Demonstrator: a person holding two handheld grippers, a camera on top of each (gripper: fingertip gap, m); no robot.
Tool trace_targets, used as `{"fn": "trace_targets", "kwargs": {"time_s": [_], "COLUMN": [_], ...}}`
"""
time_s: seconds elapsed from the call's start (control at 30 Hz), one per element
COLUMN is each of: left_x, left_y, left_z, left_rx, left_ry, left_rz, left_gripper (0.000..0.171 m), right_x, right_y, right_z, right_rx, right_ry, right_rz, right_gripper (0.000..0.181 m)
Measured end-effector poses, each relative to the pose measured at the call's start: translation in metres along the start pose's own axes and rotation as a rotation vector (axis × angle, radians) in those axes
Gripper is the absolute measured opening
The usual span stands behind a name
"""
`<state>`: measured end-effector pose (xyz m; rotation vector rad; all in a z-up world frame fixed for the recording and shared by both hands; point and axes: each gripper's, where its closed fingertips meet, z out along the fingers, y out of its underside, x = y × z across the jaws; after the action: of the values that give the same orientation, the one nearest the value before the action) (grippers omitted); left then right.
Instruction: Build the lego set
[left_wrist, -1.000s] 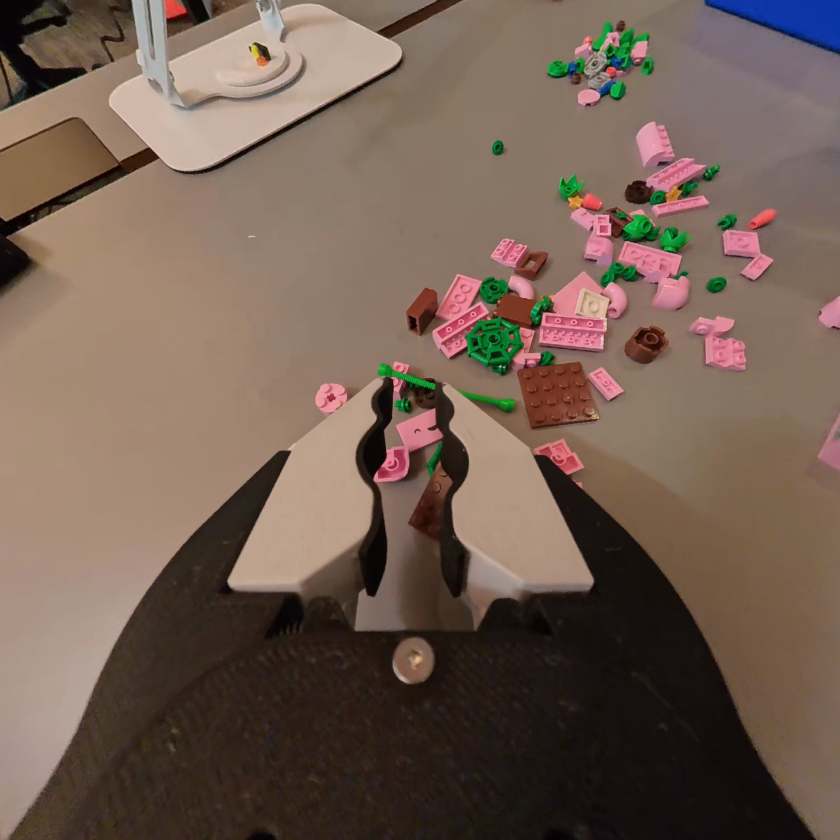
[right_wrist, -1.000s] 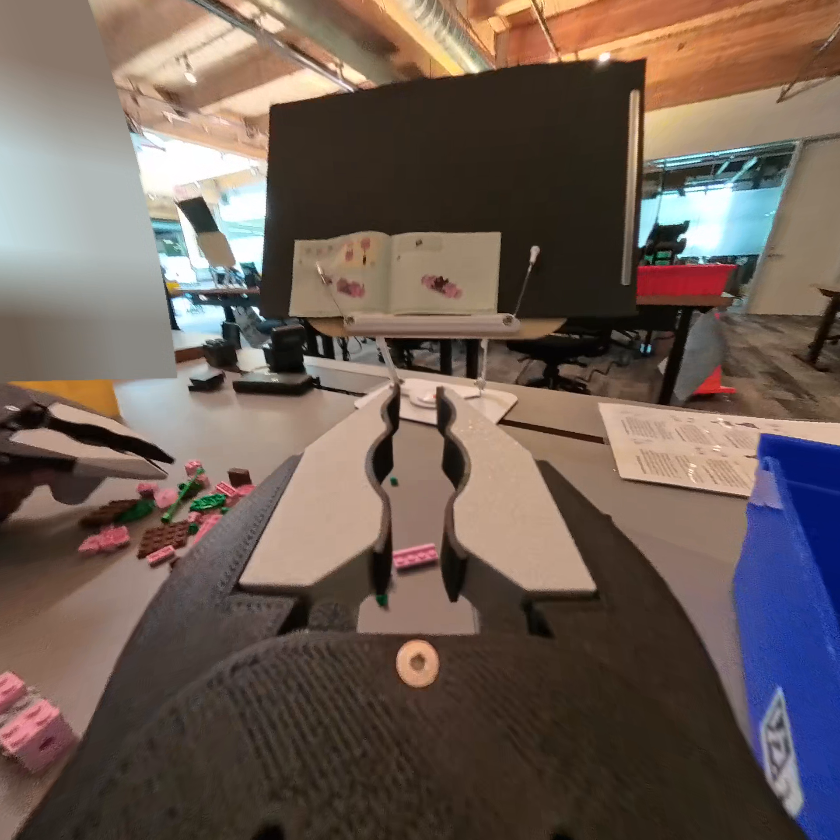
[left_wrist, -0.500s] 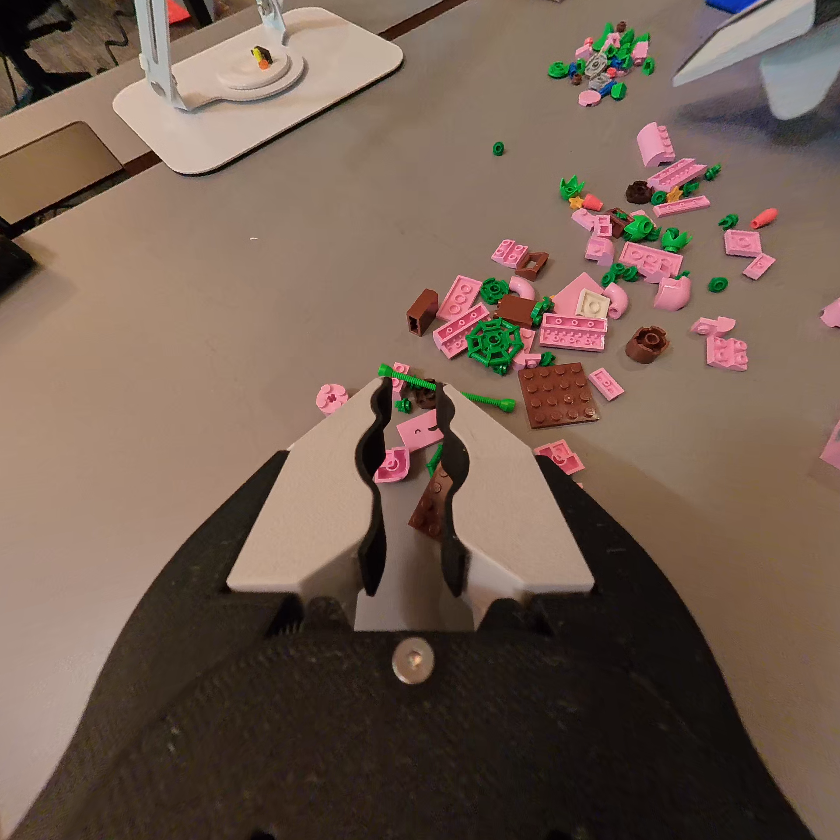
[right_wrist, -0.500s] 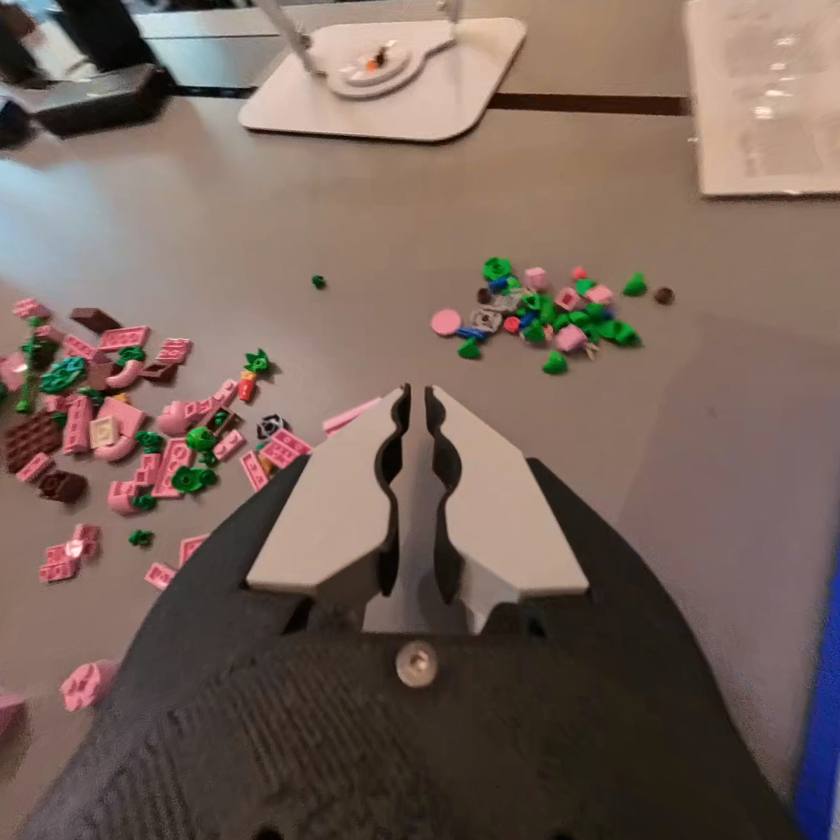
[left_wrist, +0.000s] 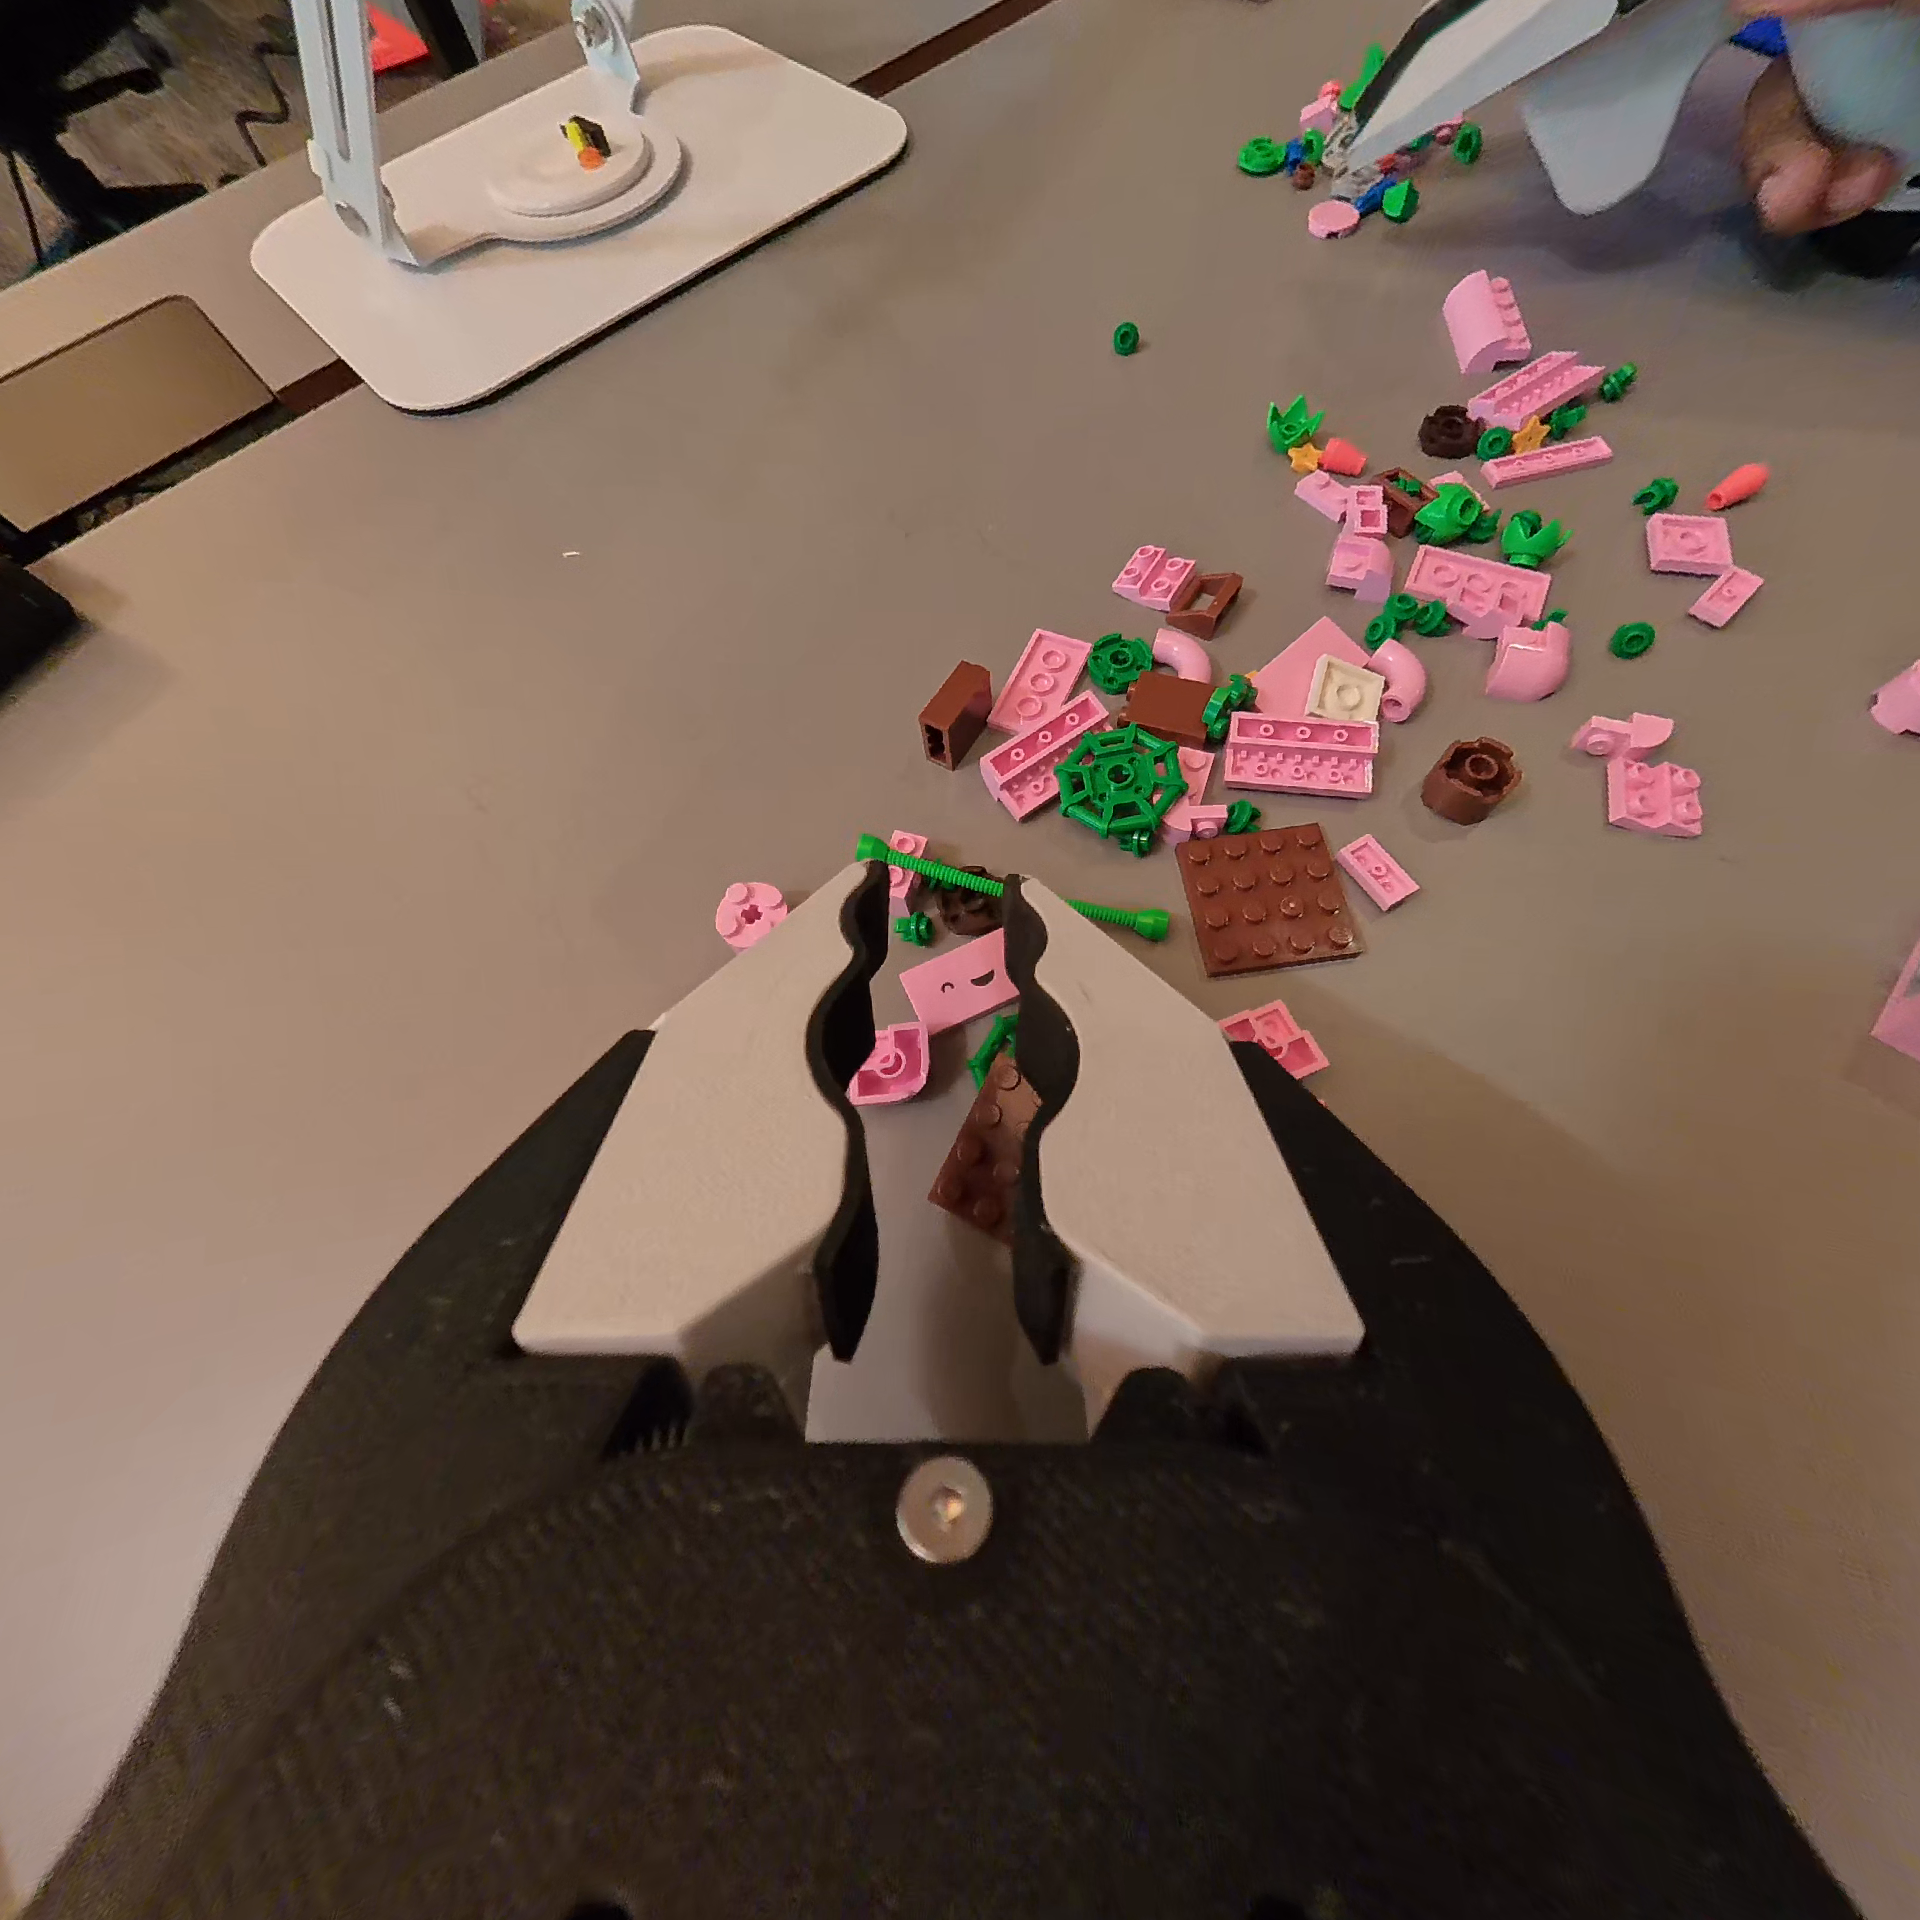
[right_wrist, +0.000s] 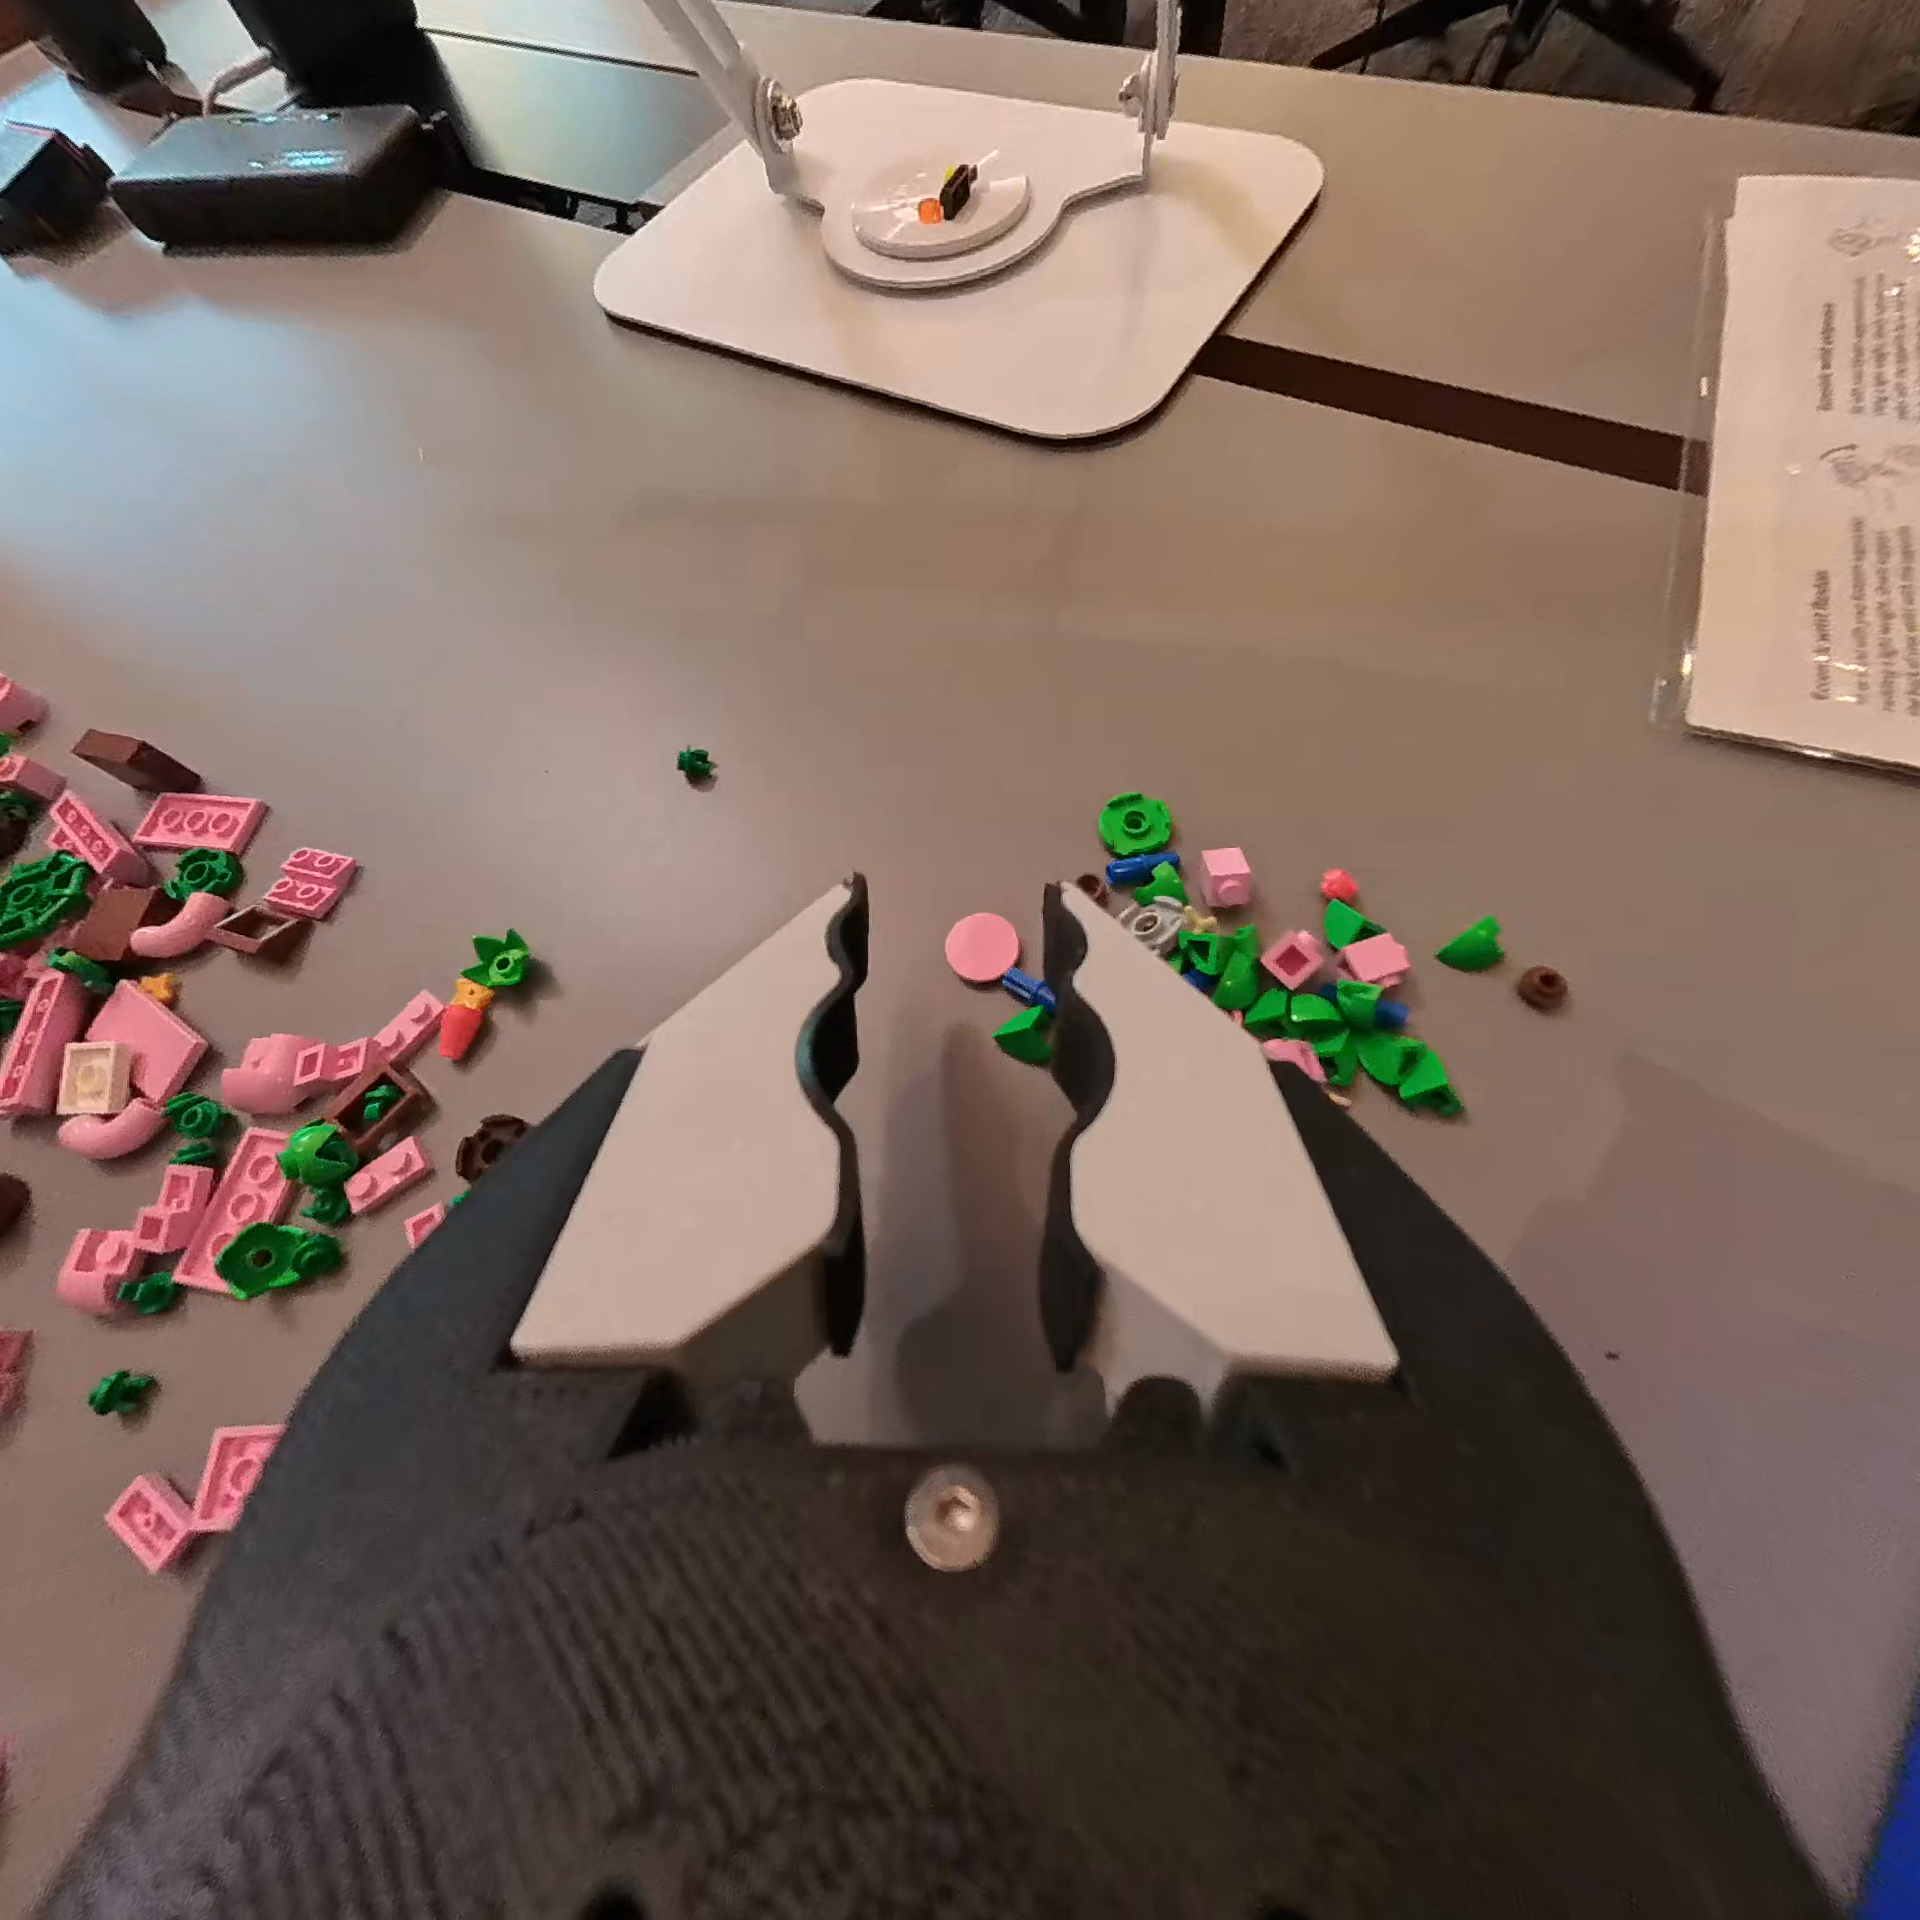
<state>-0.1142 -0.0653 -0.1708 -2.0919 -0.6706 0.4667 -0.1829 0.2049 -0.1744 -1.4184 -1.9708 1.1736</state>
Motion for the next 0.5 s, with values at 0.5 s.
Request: {"fn": "trace_targets", "kwargs": {"time_s": [0.5], "left_x": [0.001], "left_y": [0.0], "left_z": [0.001], "left_rx": [-0.005], "left_ry": [0.0], "left_rz": [0.009], "left_gripper": [0.02], "right_x": [0.006], "right_y": [0.016], "right_z": [0.011], "right_rx": [-0.124], "right_ry": [0.032], "right_rz": [-0.039], "right_gripper": [0.006]}}
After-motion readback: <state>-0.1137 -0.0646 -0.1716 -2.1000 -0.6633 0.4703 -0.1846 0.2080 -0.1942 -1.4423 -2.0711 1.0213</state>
